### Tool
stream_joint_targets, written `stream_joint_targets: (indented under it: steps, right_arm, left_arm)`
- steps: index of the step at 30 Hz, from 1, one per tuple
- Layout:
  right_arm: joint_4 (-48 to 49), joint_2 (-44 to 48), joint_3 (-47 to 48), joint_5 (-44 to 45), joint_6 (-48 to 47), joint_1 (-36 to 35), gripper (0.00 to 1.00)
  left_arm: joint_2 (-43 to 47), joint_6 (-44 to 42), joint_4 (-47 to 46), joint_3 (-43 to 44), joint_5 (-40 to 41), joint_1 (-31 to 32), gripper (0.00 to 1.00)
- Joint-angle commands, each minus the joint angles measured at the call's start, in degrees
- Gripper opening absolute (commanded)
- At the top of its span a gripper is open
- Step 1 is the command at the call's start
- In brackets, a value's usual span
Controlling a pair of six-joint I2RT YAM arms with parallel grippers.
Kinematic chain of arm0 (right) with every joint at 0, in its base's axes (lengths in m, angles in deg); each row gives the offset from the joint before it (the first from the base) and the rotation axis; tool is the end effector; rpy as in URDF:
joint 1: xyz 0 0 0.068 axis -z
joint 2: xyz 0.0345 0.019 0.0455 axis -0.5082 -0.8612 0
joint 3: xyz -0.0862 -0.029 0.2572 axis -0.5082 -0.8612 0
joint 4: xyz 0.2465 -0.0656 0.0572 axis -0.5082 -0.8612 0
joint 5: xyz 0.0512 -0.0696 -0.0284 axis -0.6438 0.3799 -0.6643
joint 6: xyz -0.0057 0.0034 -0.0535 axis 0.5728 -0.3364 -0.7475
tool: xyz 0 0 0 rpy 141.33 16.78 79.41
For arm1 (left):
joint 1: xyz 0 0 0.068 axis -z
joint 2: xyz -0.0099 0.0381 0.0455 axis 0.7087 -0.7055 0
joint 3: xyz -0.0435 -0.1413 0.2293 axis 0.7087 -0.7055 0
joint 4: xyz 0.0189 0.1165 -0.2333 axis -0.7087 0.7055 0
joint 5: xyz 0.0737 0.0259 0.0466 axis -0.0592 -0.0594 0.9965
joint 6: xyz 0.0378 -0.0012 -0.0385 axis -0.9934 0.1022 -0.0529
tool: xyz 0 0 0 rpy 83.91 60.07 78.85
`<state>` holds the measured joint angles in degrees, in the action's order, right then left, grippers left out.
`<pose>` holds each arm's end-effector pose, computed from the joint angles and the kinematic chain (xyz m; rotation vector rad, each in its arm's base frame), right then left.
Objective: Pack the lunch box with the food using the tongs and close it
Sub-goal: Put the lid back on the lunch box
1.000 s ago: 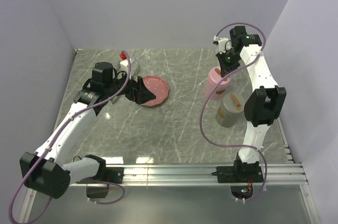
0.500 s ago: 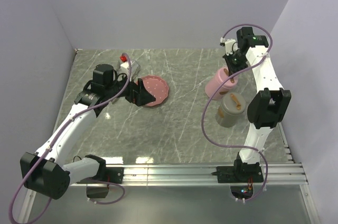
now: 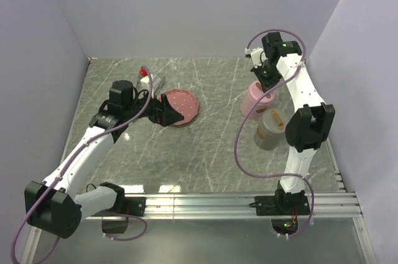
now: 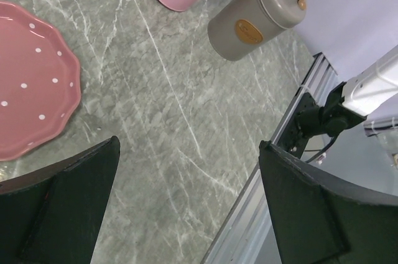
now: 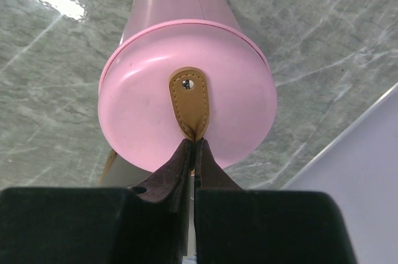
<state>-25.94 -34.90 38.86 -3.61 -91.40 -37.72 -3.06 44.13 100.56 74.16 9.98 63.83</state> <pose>0.3930 0.0517 0.3294 -0.8413 2.6632 0.0042 0.2247 -0.1008 0.3225 0.4912 2.0045 -1.1166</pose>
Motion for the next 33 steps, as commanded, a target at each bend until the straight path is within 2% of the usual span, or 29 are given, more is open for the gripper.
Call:
stream_joint_targets:
  steps: [1,13,21,29,31,32,33]
  right_arm:
    - [-9.1,-0.8,1.4,6.8,-1.7,-1.0,0.0]
    - [-9.2,-0.5,-0.8,16.1,-4.9,-4.7,0.0]
    - [-9.2,2.7,-7.3,16.0,-5.4,-4.2,0.0]
    - [-9.1,3.8,-9.5,14.9,-5.6,-2.3,0.0]
    - [-9.1,3.9,-8.9,13.4,-5.4,-2.3,0.04]
    - [-9.1,3.9,-7.9,12.7,-5.2,-2.3,0.12]
    - [-9.1,3.9,-7.4,12.0,-5.1,-2.3,0.16]
  left_arm:
    - [1.0,3.4,-6.5,-0.7,-1.4,-0.2,0.99]
    - [-0.8,4.2,-7.1,-0.7,-2.7,-0.3,1.0]
    - [0.4,2.8,-5.9,-1.5,-2.4,-0.3,0.99]
    - [0.9,2.8,-6.2,-1.6,-2.5,-0.4,0.99]
    - [0.8,2.7,-6.1,-1.7,-2.4,-0.4,0.99]
    - [0.8,2.7,-6.0,-1.6,-2.3,-0.3,0.99]
    - [0.7,2.6,-5.5,-1.4,-2.2,-0.3,0.99]
